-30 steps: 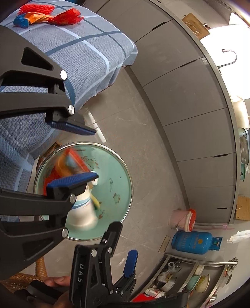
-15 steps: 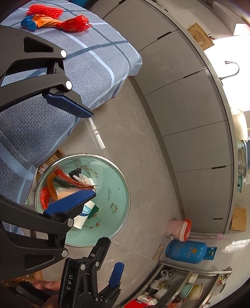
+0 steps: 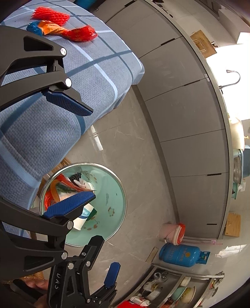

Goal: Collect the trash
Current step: 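Return both tools from the basin to the table, then grasp the red mesh bag with left tool while right tool grasps red wrapper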

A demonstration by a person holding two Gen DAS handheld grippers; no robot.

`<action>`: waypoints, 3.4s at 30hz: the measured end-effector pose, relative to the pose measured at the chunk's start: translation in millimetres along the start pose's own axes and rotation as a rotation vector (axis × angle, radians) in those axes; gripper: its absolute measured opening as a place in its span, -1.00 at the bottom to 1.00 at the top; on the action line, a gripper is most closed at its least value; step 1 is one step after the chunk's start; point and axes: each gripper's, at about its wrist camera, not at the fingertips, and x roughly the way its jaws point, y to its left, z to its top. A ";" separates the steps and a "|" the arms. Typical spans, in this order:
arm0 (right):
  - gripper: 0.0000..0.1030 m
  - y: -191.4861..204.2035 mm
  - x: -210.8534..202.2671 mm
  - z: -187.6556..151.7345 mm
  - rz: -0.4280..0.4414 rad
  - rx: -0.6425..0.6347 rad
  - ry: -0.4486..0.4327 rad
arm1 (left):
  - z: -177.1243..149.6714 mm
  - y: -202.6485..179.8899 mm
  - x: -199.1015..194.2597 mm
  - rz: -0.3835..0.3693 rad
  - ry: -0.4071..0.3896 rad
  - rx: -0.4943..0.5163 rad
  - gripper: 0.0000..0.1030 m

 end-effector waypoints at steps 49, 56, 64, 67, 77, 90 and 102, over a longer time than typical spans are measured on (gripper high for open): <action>0.82 196.8 -4.3 12.4 0.194 -0.242 0.013 | -73.0 205.3 -90.8 0.292 -0.050 -0.255 0.66; 0.82 241.5 5.9 12.3 0.241 -0.286 0.027 | -97.7 272.5 -89.3 0.403 -0.011 -0.297 0.67; 0.82 282.2 14.7 5.4 0.268 -0.332 0.055 | -110.5 304.3 -62.6 0.390 0.035 -0.272 0.67; 0.82 290.3 16.5 3.4 0.273 -0.343 0.063 | -113.5 308.4 -50.2 0.380 0.059 -0.265 0.65; 0.81 321.7 24.5 4.9 0.284 -0.352 0.079 | -125.2 312.4 -51.7 0.360 0.088 -0.299 -0.62; 0.32 383.4 63.0 -2.4 0.296 -0.356 0.196 | -140.2 340.4 -75.4 0.460 0.088 -0.438 -0.63; -0.66 373.6 50.4 -11.7 0.353 -0.349 0.208 | -135.6 326.5 -78.0 0.433 0.085 -0.426 -0.63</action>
